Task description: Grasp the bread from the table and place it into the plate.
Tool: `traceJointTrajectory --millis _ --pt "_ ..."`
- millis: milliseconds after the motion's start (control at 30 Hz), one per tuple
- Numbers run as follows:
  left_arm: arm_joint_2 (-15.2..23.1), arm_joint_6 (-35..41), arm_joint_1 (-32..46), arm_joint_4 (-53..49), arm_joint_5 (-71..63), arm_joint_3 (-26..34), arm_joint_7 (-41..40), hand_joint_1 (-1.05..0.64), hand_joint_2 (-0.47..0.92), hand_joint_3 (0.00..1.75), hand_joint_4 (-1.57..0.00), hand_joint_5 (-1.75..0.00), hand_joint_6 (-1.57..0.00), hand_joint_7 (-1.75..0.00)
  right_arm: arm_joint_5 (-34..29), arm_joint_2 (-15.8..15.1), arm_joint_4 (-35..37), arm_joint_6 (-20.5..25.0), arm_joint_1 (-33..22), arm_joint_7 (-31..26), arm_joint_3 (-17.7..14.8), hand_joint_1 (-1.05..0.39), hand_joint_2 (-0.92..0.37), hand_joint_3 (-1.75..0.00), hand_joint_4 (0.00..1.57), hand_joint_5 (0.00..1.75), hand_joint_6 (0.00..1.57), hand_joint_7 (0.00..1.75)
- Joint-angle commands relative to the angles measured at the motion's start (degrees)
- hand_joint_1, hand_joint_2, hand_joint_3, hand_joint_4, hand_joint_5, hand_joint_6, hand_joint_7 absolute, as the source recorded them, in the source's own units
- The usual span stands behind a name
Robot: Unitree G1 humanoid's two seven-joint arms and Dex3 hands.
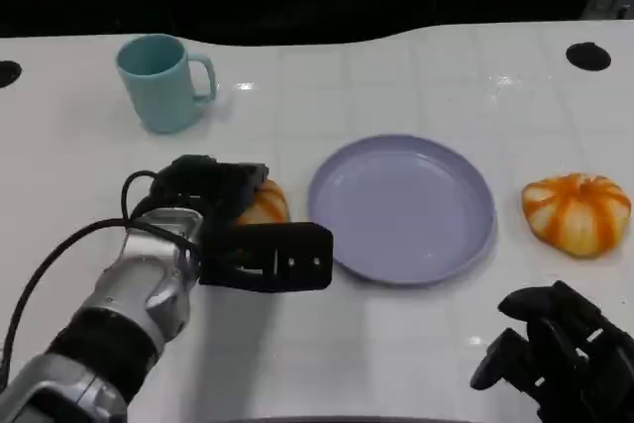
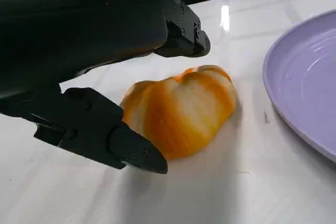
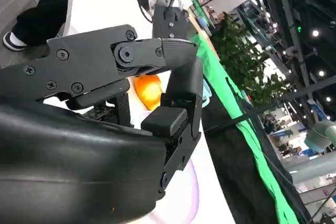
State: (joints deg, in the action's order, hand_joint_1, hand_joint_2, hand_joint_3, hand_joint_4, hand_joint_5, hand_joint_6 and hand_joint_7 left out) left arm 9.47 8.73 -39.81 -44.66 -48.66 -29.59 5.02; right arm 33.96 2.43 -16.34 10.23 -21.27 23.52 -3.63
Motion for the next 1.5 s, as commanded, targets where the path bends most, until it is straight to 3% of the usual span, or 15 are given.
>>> traceJointTrajectory --millis 33,400,900,1000,1100,1233,1267,1333,1433,1467,1500 --pt "-1.6 0.0 -3.1 -5.4 1.6 -0.2 -2.3 -0.24 0.73 0.01 -0.01 -0.12 -0.22 0.0 0.6 -0.6 -1.1 0.6 -0.6 -0.6 -0.4 -0.54 -0.92 -0.23 0.55 1.54 0.63 1.04" --pt "-4.8 -3.9 -8.6 -19.0 4.4 -1.3 -6.2 -0.26 0.76 0.01 -0.01 -0.11 -0.21 0.0 0.7 -0.9 -1.0 0.4 -0.7 0.0 -0.4 -0.54 -0.92 -0.25 0.56 1.53 0.64 1.04" --pt "-4.3 -10.4 -14.0 -28.4 6.7 -2.6 -1.8 -0.29 0.8 0.0 -0.02 -0.05 -0.19 -0.01 0.6 -1.4 -1.1 -0.1 -1.1 0.4 -0.7 -0.54 -0.92 -0.26 0.56 1.52 0.61 1.06" --pt "-4.4 -11.0 -14.3 -29.2 7.1 -2.7 -1.1 -0.25 0.8 0.0 -0.1 -0.08 -0.24 -0.02 1.1 -1.4 -1.4 0.4 -1.2 0.2 -0.8 -0.55 -0.92 -0.26 0.56 1.52 0.61 1.06" --pt "-4.6 -11.3 -14.1 -29.9 8.1 -1.8 -1.2 -0.21 0.85 0.01 -0.28 -0.09 -0.37 -0.03 1.3 -1.5 -1.3 0.3 -1.4 0.5 -0.8 -0.54 -0.92 -0.25 0.56 1.52 0.62 1.05" --pt "-4.6 -12.0 -13.7 -30.4 7.9 -2.2 -4.2 -0.22 0.91 0.04 -0.62 -0.18 -0.68 -0.08 1.0 -1.7 -1.4 0.0 -1.6 0.5 -0.7 -0.54 -0.92 -0.27 0.57 1.52 0.62 1.05" --pt "-4.5 -12.2 -13.6 -30.6 7.6 -2.5 -5.3 -0.22 0.92 0.05 -0.72 -0.28 -0.78 -0.08 1.2 -1.6 -1.4 0.0 -1.7 0.6 -0.7 -0.54 -0.92 -0.27 0.57 1.52 0.62 1.05" --pt "-4.2 -13.2 -13.1 -31.0 6.9 -3.3 -7.5 -0.24 0.92 0.08 -0.71 -1.02 -1.05 -0.05 1.5 -1.7 -1.5 0.0 -1.9 0.8 -0.8 -0.53 -0.92 -0.26 0.57 1.52 0.62 1.05" --pt "-4.0 -13.7 -12.6 -31.6 6.0 -4.3 -10.1 -0.28 0.89 0.03 -0.67 -1.32 -1.17 -0.05 1.5 -1.8 -1.6 -0.2 -2.1 1.0 -0.8 -0.53 -0.92 -0.26 0.57 1.52 0.62 1.05" --pt "-3.8 -14.1 -12.1 -31.7 5.6 -4.6 -12.1 -0.27 0.91 0.06 -0.66 -1.49 -1.23 -0.06 1.5 -1.8 -1.7 -0.2 -2.2 0.9 -0.9 -0.54 -0.92 -0.26 0.56 1.52 0.62 1.05" --pt "-3.7 -14.4 -11.7 -31.8 5.5 -4.7 -13.7 -0.25 0.91 0.13 -0.66 -1.56 -1.25 -0.08 1.6 -1.9 -1.8 -0.2 -2.3 0.9 -0.9 -0.53 -0.92 -0.26 0.56 1.52 0.62 1.05"
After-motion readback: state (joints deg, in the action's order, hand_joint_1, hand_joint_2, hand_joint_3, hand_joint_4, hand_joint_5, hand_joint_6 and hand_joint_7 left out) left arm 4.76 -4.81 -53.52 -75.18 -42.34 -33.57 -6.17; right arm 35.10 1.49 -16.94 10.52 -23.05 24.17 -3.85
